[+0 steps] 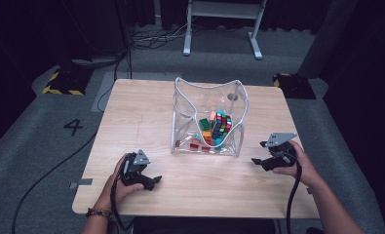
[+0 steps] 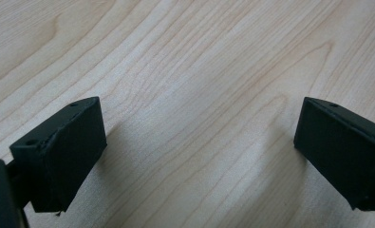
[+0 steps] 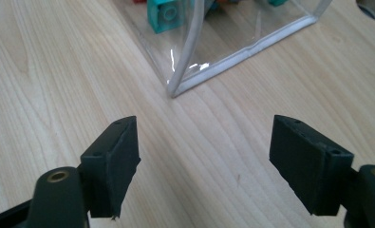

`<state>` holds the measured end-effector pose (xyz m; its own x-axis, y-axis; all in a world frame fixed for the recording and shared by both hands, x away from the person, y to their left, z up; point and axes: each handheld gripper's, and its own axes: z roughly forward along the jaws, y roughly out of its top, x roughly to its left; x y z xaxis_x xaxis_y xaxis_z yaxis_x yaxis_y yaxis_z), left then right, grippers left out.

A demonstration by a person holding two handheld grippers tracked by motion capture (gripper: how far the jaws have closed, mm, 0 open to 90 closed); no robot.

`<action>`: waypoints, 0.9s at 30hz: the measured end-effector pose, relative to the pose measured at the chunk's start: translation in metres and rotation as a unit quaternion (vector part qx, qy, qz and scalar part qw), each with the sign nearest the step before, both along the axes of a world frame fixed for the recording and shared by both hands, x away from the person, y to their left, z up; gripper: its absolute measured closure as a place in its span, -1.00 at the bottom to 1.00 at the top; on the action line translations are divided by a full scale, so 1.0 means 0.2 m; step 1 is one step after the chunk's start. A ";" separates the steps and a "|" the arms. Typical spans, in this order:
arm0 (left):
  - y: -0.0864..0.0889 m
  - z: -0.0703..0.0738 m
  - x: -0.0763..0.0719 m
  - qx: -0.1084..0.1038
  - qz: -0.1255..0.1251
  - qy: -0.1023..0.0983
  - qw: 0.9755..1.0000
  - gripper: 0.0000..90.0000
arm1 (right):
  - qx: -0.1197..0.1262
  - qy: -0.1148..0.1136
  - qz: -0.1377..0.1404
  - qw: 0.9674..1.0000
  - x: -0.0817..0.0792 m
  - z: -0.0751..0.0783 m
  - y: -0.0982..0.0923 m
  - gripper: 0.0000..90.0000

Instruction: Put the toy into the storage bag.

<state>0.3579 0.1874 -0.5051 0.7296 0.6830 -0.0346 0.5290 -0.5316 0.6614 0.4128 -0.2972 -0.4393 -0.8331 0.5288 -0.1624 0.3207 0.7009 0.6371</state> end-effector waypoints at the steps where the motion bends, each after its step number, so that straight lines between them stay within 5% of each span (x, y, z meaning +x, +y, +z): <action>1: 0.00 0.00 0.00 0.000 0.000 0.000 1.000 -0.92 | -0.002 0.005 -0.004 1.000 -0.01 -0.01 -0.01 -0.43; 27: 0.00 0.00 0.00 0.000 0.000 0.000 1.000 -0.92 | 0.015 0.013 -0.023 1.000 -0.08 -0.18 -0.14 -0.53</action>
